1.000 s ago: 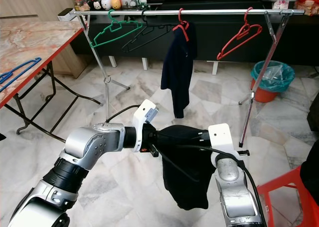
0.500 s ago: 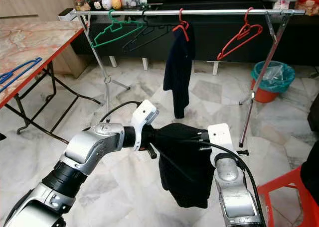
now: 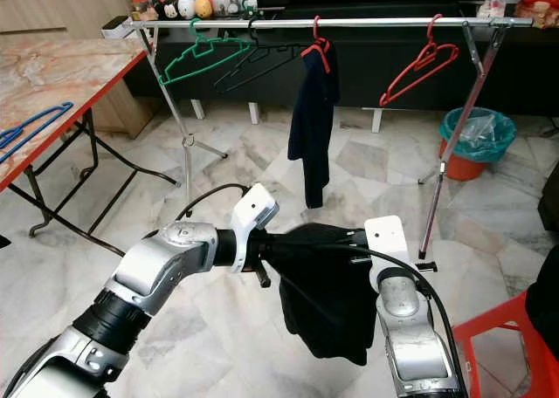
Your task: Hang hanger
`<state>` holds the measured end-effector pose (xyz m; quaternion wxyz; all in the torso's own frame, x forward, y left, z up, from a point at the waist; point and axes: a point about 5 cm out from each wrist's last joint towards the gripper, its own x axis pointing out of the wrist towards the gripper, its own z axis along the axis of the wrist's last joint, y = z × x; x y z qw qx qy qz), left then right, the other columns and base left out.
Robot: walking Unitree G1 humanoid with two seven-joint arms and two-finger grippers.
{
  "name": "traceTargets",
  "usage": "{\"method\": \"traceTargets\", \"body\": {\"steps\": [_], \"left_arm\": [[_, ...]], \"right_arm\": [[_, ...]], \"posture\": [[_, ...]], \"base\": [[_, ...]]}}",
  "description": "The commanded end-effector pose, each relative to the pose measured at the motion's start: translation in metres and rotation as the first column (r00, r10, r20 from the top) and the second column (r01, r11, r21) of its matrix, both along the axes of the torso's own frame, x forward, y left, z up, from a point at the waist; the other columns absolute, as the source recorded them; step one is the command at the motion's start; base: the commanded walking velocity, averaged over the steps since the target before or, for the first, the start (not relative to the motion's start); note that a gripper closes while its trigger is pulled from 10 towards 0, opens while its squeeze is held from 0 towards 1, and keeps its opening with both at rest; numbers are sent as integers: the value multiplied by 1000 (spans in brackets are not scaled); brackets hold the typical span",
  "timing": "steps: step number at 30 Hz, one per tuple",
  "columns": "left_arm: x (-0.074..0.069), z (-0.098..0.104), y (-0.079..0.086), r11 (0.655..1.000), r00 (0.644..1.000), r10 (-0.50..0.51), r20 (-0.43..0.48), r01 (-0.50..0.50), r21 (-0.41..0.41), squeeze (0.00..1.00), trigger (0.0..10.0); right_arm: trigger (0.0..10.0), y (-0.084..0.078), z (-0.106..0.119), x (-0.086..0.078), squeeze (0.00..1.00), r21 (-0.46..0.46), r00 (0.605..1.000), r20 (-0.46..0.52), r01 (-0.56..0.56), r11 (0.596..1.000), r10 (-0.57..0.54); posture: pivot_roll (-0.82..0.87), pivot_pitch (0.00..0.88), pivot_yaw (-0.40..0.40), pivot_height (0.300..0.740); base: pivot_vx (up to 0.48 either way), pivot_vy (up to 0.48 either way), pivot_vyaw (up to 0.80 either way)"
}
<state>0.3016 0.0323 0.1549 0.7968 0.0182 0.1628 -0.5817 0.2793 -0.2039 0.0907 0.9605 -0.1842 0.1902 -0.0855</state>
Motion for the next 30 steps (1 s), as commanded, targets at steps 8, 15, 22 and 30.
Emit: {"method": "traceTargets", "body": {"steps": [8, 15, 22, 30], "left_arm": [[1, -1, 4, 1000, 1000, -9, 20, 8, 9, 1000, 10000], [13, -19, 17, 982, 992, 111, 63, -119, 149, 1000, 10000], [44, -54, 75, 803, 842, 533, 82, -534, 263, 0, 10000], [37, -97, 116, 651, 717, 688, 114, -679, 339, 0, 10000]], "right_arm": [[0, 3, 7, 3, 0, -4, 1000, 22, -10, 1000, 10], [0, -2, 6, 4, 0, -40, 1000, 8, -21, 999, 21], [0, -32, -17, 2, 0, -74, 996, -56, 61, 995, -65], [10000, -56, -51, -7, 0, 21, 974, -143, 183, 983, -178]], "posture": [[-55, 20, 106, 740], [-59, 28, 99, 740], [-64, 30, 98, 740], [-73, 21, 99, 740]], "base": [[0, 0, 0], [0, 0, 0], [0, 0, 0], [0, 0, 0]]}}
